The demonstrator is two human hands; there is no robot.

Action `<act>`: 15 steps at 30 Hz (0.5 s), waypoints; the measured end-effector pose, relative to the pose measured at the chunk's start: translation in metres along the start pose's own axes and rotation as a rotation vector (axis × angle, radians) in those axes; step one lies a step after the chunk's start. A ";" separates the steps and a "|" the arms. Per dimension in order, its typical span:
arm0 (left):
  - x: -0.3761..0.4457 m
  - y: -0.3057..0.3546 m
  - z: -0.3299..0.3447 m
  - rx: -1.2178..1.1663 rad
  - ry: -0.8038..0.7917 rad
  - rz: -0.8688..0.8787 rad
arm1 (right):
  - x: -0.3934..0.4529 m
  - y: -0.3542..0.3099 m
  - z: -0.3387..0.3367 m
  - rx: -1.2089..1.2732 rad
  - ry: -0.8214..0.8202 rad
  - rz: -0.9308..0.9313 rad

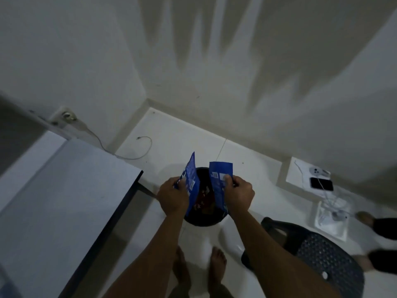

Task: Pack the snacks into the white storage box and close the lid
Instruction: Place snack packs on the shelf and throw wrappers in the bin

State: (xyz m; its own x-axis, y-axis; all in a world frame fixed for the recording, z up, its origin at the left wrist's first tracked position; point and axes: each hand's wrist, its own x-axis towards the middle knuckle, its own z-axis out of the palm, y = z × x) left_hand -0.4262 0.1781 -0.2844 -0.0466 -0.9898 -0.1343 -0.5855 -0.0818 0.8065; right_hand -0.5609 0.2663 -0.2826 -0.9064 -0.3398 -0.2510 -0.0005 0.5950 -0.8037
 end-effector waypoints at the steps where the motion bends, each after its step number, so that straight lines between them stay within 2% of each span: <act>1: 0.004 -0.009 0.010 0.001 -0.011 -0.018 | 0.004 0.010 0.009 -0.010 0.001 0.011; 4: 0.014 -0.032 0.038 -0.007 -0.057 -0.089 | 0.014 0.035 0.032 -0.042 0.010 0.039; 10: 0.025 -0.056 0.065 -0.041 -0.126 -0.118 | 0.027 0.065 0.059 -0.091 -0.034 0.068; 15: 0.012 -0.007 0.021 -0.120 -0.085 -0.119 | 0.005 0.013 0.021 -0.028 -0.099 0.076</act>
State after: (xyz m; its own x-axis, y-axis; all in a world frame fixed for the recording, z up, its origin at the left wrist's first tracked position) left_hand -0.4394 0.1695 -0.3036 -0.0540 -0.9594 -0.2769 -0.4907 -0.2160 0.8441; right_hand -0.5566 0.2568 -0.3063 -0.8584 -0.3621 -0.3633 0.0534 0.6414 -0.7653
